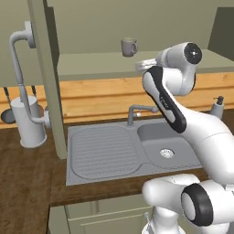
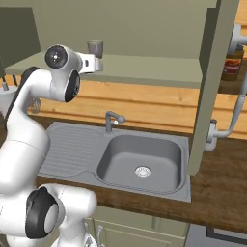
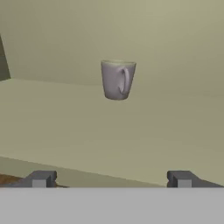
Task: Gather all objects into one cabinet and sort the glasses and bowls to opposite sides.
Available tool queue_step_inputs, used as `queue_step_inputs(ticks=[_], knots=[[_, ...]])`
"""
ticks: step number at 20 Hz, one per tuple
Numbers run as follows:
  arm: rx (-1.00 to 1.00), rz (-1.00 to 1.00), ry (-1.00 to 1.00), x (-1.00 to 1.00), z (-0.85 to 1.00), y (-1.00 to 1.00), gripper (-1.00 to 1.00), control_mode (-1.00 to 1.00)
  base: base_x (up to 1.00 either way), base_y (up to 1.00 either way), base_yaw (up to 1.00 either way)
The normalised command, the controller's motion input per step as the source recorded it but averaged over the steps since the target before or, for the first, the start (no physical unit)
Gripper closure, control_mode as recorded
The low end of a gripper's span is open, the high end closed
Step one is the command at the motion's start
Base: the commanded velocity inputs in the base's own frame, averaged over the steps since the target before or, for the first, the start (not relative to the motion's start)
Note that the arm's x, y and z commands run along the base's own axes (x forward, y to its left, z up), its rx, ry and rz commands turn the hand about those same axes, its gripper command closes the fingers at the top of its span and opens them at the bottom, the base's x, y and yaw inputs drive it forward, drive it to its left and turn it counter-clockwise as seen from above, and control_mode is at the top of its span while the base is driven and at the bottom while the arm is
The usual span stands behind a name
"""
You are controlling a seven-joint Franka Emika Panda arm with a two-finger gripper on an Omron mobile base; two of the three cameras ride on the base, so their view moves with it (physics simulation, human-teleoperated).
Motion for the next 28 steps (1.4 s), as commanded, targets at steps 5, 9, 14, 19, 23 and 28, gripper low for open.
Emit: queue_step_inputs(ticks=[5,9,14,19,23,28], knots=[[0.0,0.02,-0.03,0.48,0.22,0.04,-1.0,-1.0,0.0,0.0,0.0],[0.0,0.0,-0.11,0.19,0.38,0.11,-1.0,-1.0,0.0,0.0,0.0],[0.0,0.0,-0.09,0.24,0.25,0.09,-1.0,-1.0,0.0,0.0,0.0],[0.0,0.0,-0.02,0.35,0.02,0.08,-1.0,-1.0,0.0,0.0,0.0],[0.0,0.0,0.0,0.41,0.0,0.04,-1.0,-1.0,0.0,0.0,0.0],[0.0,0.0,0.0,0.28,0.0,0.01,-1.0,-1.0,0.0,0.0,0.0]])
